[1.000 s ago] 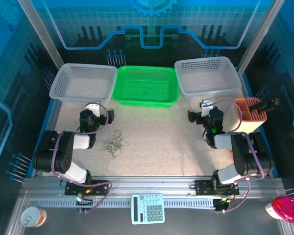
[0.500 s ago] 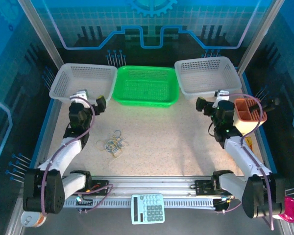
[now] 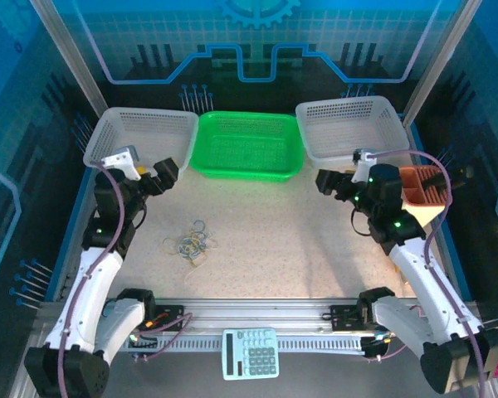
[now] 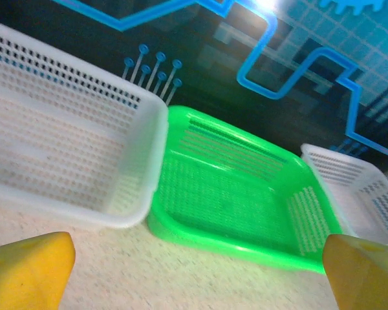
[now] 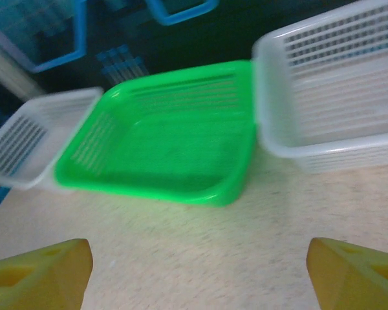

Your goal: Untangle the cables

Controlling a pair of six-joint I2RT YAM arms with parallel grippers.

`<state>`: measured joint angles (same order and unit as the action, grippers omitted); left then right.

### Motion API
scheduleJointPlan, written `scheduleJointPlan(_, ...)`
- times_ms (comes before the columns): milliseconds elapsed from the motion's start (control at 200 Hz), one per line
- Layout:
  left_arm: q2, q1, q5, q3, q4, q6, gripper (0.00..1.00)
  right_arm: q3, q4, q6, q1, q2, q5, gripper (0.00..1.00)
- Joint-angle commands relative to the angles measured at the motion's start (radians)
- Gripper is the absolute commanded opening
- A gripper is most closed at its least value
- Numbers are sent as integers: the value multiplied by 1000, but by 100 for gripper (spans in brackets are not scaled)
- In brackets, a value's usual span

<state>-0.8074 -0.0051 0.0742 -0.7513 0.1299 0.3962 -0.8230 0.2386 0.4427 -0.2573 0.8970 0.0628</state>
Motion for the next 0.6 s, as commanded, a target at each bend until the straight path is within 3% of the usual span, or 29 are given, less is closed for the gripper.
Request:
scheduleJointPlan(0,46,-7,95,-35,164,65,99,-49,94,27,-132,22,11,83)
scheduleJointPlan(165,46,-11,86,-55,309,80,99,-76,65,64,-373,147,-69,76)
scheduleJointPlan(300,11,-13,114,-45,335,109,99,-116,8,105,-542,312,-105,70)
scheduleJointPlan(595,7,-16,89,-57,366,120,99,-358,-19,73,-838,760,-152,70)
